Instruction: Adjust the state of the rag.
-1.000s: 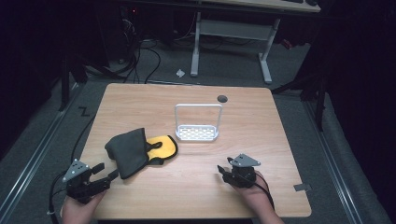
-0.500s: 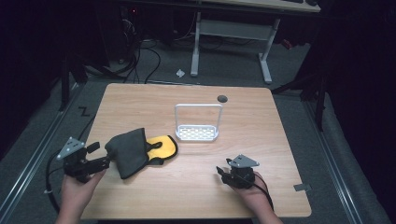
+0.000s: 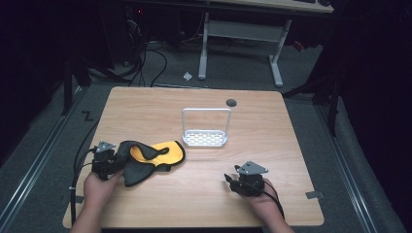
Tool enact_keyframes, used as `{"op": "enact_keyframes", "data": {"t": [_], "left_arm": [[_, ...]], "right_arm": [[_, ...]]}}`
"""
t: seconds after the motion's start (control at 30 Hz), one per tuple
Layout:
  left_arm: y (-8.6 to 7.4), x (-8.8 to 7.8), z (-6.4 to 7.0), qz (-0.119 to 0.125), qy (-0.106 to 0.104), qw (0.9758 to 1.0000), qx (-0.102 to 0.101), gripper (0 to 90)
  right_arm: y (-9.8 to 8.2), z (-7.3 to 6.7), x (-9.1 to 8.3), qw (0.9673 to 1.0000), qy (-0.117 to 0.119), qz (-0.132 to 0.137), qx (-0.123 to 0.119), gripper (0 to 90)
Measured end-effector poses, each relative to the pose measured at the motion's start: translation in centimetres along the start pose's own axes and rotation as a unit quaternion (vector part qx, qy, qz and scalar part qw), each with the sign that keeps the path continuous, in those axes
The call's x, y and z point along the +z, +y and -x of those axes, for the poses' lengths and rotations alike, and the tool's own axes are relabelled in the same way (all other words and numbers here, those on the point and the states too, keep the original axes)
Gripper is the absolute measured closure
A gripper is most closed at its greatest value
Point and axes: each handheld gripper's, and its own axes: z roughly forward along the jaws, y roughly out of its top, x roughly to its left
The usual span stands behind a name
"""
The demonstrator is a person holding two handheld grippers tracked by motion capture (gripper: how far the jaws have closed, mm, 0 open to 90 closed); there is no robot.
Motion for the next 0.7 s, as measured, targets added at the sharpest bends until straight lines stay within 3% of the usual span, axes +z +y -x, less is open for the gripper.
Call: {"op": "enact_keyframes", "data": {"t": [0.13, 0.3, 0.57, 0.7], "left_arm": [[-0.2, -0.1, 1.5, -0.005, -0.021, 0.9996, 0.017, 74.6], [-0.8, 0.0, 4.6, -0.003, -0.055, 0.9975, 0.044, 74.6], [-1.6, 0.4, 10.2, -0.004, -0.104, 0.9915, 0.079, 74.1], [-1.7, 0.7, 12.5, -0.002, -0.116, 0.9884, 0.098, 74.1]], "right_arm": [[0.0, 0.0, 0.0, 1.0, 0.0, 0.0, 0.0, 47.1], [0.0, 0.0, -0.1, 1.0, -0.002, 0.002, 0.001, 47.3], [0.1, 0.1, -0.2, 1.0, -0.003, 0.005, 0.001, 47.5], [0.1, 0.2, -0.3, 1.0, -0.005, 0.006, 0.005, 47.4]]}}
